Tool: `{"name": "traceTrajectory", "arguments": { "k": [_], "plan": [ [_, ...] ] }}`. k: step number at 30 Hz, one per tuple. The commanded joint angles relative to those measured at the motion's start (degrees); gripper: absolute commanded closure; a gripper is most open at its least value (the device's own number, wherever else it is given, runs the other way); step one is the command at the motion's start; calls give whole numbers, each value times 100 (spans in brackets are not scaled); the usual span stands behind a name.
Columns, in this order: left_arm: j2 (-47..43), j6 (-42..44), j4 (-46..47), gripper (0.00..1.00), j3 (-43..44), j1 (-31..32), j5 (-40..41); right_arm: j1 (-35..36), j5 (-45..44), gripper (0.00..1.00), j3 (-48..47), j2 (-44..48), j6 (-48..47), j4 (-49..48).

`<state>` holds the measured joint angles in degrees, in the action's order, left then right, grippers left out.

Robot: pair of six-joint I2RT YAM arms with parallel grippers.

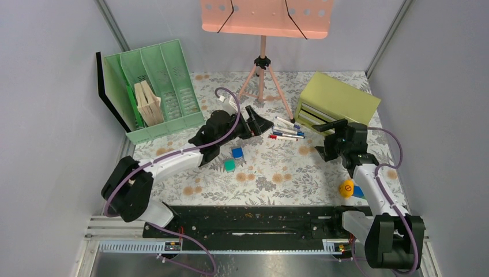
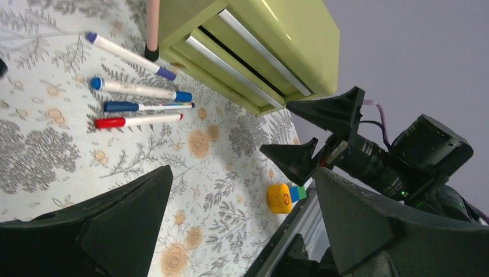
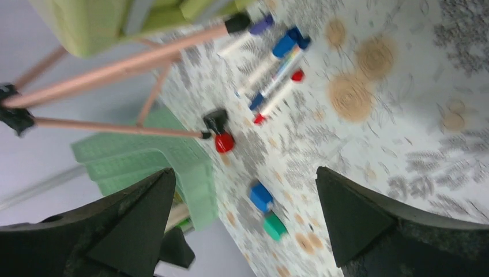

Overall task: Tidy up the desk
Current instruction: Move the storage box to the center of the board, then open the drawer in the storage box.

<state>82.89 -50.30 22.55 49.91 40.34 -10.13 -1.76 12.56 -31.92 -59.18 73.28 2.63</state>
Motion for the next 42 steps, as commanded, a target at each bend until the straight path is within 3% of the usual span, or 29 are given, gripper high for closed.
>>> {"name": "traceTrajectory", "arguments": {
  "k": [1, 5, 9, 16, 23, 31, 36, 41, 42],
  "plan": [
    [271, -1025, 684, 5, 37, 31, -100, 33, 528, 0, -648, 355, -913, 1621],
    [607, -1850, 1702, 7, -206, 32, -129, 35, -119, 0, -1312, 798, -1879, 2449],
    [937, -2106, 2285, 4, -211, 61, -248, 35, -639, 1, -1865, 892, -2664, 2984],
    [1321, -2285, 2101, 1, 39, 254, -90, 19, -1182, 1, -2397, 782, -3540, 3398],
    [1879, -2697, 1998, 5, 529, 573, 340, -103, -1206, 1, -2530, 501, -3780, 3247],
    [3174, -3340, 2384, 11, 1609, 757, 295, -412, -1003, 1, -3157, -258, -3751, 2800],
    [3771, -3451, 2135, 12, 2426, 789, 394, -609, -811, 1, -3578, -787, -3752, 2769],
    [4380, -3552, 1851, 27, 3414, 787, 420, -798, -755, 0, -3820, -1150, -3763, 2769],
    [4513, -3611, 1781, 25, 3608, 792, 443, -826, -739, 0, -3852, -1202, -3783, 2773]
  ]
}}
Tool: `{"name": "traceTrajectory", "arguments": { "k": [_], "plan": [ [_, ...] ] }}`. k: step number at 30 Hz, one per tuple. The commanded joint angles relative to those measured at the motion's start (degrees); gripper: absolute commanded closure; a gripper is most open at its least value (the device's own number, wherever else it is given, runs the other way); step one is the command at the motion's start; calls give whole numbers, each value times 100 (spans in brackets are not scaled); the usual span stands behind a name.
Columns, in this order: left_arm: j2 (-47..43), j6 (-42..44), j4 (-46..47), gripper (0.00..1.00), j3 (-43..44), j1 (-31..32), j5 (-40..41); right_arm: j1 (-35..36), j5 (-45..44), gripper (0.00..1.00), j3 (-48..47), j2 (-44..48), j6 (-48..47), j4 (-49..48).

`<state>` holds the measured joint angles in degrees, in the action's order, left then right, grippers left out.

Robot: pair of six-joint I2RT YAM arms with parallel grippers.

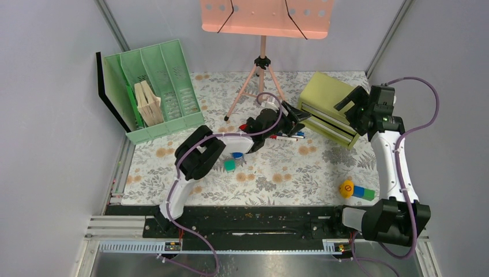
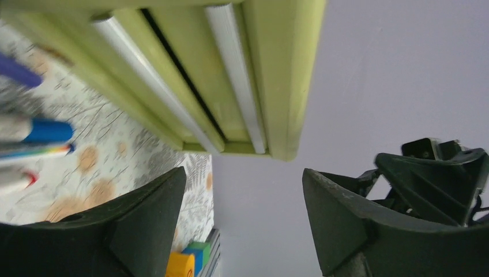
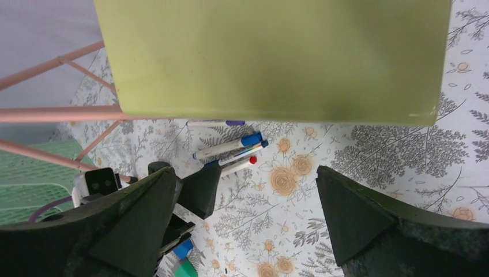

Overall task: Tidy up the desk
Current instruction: Open the drawer in the storage box.

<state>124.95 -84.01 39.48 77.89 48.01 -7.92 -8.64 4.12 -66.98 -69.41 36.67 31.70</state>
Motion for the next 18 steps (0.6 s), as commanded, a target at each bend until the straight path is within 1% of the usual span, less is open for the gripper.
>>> {"name": "traceTrajectory", "arguments": {
  "k": [1, 2, 3, 6, 10, 12, 18],
  "plan": [
    [427, -262, 12, 24, 981, 24, 229, -164, 74, 0, -362, -231, -157, -133],
    [537, -261, -67, 26, 1157, 32, 255, -190, 60, 0, -380, -264, -166, -138],
    [618, -281, -145, 30, 1288, 35, 294, -236, 85, 1, -399, -292, -182, -131],
    [828, -360, -282, 36, 1552, 38, 399, -340, 45, 1, -490, -379, -245, -127],
    [1051, -473, -328, 47, 1868, 16, 417, -383, 92, 1, -772, -548, -288, -63],
    [1139, -484, -442, 48, 2005, 0, 362, -384, 92, 0, -893, -615, -327, -62],
    [1263, -635, -529, 51, 2117, -16, 528, -384, -48, 1, -1029, -868, -402, 65]
  ]
}}
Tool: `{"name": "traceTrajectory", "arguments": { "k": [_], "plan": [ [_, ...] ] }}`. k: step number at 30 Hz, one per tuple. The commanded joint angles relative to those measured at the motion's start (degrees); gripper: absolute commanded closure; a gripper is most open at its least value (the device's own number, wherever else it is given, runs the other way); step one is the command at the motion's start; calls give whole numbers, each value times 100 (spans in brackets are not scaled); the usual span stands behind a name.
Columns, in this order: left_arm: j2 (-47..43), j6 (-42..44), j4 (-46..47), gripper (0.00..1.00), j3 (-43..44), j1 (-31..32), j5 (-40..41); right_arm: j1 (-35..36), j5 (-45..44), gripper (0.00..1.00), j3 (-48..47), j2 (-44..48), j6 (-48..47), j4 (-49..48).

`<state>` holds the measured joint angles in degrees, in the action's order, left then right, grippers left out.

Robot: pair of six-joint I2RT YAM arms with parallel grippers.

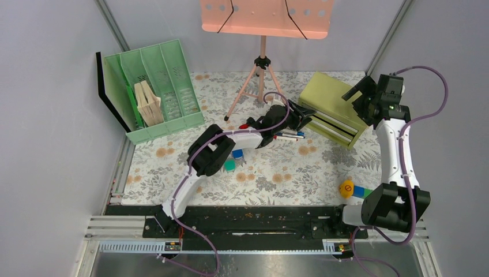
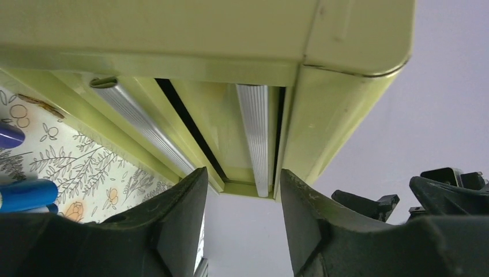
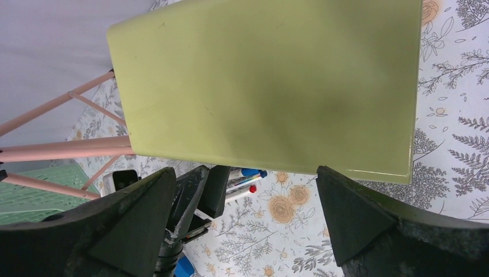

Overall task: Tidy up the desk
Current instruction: Open the drawer in the storage box.

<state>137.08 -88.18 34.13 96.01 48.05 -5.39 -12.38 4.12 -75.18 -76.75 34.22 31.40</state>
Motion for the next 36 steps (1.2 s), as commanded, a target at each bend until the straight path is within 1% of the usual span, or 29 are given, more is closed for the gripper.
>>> {"name": "traceTrajectory", "arguments": {
  "k": [1, 4, 9, 14, 19, 22, 26, 29, 32, 36],
  "plan": [
    [72, -254, 32, 52, 308, -30, 294, -10, -63, 1, -189, -149, -152, 97],
    [166, -356, 25, 55, 412, -48, 327, -10, -78, 0, -131, -196, -174, 99],
    [371, -432, 117, 55, 712, -56, 344, -14, -207, 0, -14, -213, -436, 86],
    [432, -458, 172, 54, 745, -65, 398, -19, -162, 0, 126, -272, -400, 8],
    [550, -496, 32, 54, 884, -75, 448, -19, -190, 0, 241, -246, -466, -3],
    [635, -558, 93, 59, 958, -90, 484, -19, -220, 1, 274, -231, -524, -11],
    [738, -420, 62, 62, 1237, -122, 412, -20, -187, 1, 276, -249, -613, -10],
    [822, -433, 36, 72, 1395, -162, 425, -23, -191, 1, 296, -254, -669, 2],
    [863, -437, 14, 78, 1500, -180, 421, -19, -169, 0, 314, -268, -673, -11],
    [837, -338, 1, 92, 1541, -199, 305, -14, -133, 1, 303, -313, -657, -7]
  ]
}}
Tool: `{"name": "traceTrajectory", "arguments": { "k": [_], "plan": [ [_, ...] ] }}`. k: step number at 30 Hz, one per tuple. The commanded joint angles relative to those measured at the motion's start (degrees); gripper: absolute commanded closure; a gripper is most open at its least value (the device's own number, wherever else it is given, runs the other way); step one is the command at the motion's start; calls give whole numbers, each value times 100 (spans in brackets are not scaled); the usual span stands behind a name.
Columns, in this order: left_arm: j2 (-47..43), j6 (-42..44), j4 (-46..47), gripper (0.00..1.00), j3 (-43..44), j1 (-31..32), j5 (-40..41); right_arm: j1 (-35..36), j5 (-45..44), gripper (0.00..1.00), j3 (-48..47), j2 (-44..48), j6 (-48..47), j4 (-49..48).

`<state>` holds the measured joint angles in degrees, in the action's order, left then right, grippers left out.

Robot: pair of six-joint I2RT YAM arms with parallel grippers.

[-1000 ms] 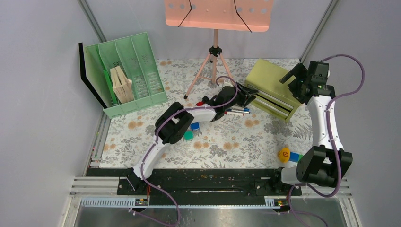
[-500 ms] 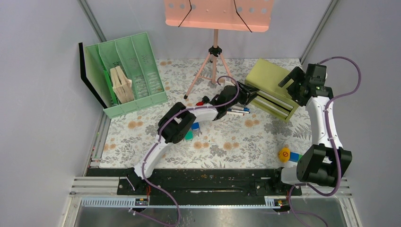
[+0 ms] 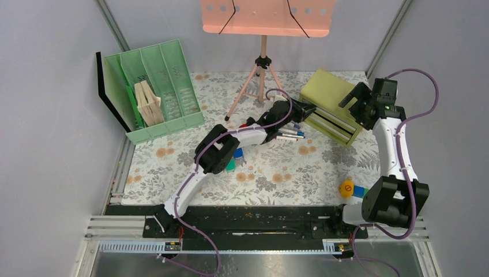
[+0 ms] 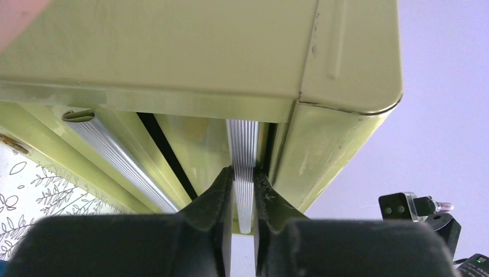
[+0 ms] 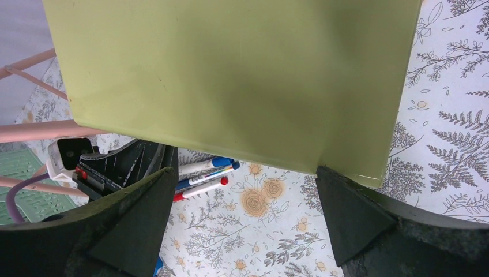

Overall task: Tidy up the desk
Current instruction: Open the drawer in the storage box.

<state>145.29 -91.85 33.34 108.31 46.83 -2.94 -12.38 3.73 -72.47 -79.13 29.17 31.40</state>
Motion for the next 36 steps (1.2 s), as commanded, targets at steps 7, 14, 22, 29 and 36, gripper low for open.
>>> {"name": "traceTrajectory", "arguments": {
  "k": [7, 14, 22, 29, 36],
  "plan": [
    [-328, 384, 78, 100, -76, -87, -222, -20, -74, 0, -44, -149, -151, -2],
    [-787, 570, 226, 100, -783, -92, -351, -19, -40, 1, -66, -145, -149, -10],
    [-1113, 482, 545, 100, -1523, -90, -382, -19, -14, 1, -22, -112, -157, -9],
    [-1477, 482, 809, 100, -2239, -86, -375, -19, 34, 0, 20, -68, -174, -6],
    [-1810, 773, 907, 100, -2751, -80, -533, -19, 77, 0, 93, -15, -169, -11]
  ]
}}
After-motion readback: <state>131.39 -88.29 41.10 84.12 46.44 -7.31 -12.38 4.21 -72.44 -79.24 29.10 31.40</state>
